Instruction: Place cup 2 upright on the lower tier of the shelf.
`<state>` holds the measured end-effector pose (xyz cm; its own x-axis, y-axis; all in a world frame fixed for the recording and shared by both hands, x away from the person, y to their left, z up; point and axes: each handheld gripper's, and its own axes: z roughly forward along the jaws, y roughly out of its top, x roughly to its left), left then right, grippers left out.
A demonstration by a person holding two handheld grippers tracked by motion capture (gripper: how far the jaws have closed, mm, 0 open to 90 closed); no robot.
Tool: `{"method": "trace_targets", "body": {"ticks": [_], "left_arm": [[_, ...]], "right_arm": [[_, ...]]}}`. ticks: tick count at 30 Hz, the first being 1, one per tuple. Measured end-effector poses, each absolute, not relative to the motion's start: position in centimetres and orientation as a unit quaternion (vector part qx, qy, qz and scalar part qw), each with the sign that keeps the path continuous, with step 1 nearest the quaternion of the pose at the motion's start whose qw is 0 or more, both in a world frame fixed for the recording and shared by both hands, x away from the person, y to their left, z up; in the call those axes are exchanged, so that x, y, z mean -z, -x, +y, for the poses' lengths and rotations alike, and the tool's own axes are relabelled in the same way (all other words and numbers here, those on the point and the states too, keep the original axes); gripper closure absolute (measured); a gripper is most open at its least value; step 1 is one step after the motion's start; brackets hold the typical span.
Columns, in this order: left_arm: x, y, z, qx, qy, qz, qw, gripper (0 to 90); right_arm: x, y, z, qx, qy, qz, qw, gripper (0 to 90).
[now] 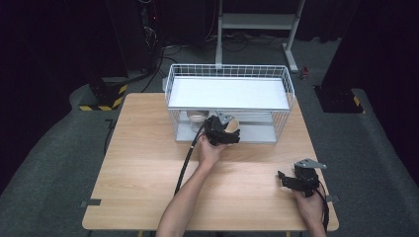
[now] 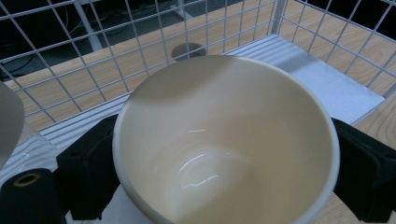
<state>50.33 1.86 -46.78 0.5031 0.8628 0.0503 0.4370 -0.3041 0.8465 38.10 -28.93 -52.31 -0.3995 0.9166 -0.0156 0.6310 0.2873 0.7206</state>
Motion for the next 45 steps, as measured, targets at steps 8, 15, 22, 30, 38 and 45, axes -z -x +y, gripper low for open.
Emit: {"method": "trace_targets", "body": {"ticks": [8,15,22,30,38,45], "left_arm": [[46.8,-50.3,1.8,-0.267,-0.765,0.423,0.406,9.1],[46.7,-50.3,1.9,-0.271,-0.760,0.427,0.410,6.4],[46.5,-50.1,2.1,-0.265,-0.758,0.429,0.413,2.3],[46.3,-49.4,2.3,-0.267,-0.760,0.425,0.413,3.3],[46.0,-48.6,2.9,-0.259,-0.755,0.427,0.425,5.4],[46.2,-47.6,3.0,-0.251,-0.753,0.434,0.427,7.0]], "right_arm": [[52.3,-38.1,-28.9,-0.324,-0.501,0.771,0.221,25.9],[52.3,-38.1,-28.9,-0.324,-0.502,0.771,0.220,25.9],[52.3,-38.1,-28.9,-0.324,-0.502,0.771,0.220,25.9],[52.3,-38.1,-28.9,-0.324,-0.502,0.771,0.220,25.9],[52.3,-38.1,-28.9,-0.324,-0.501,0.772,0.221,25.9],[52.3,-38.1,-28.9,-0.324,-0.501,0.772,0.221,25.9]]}}
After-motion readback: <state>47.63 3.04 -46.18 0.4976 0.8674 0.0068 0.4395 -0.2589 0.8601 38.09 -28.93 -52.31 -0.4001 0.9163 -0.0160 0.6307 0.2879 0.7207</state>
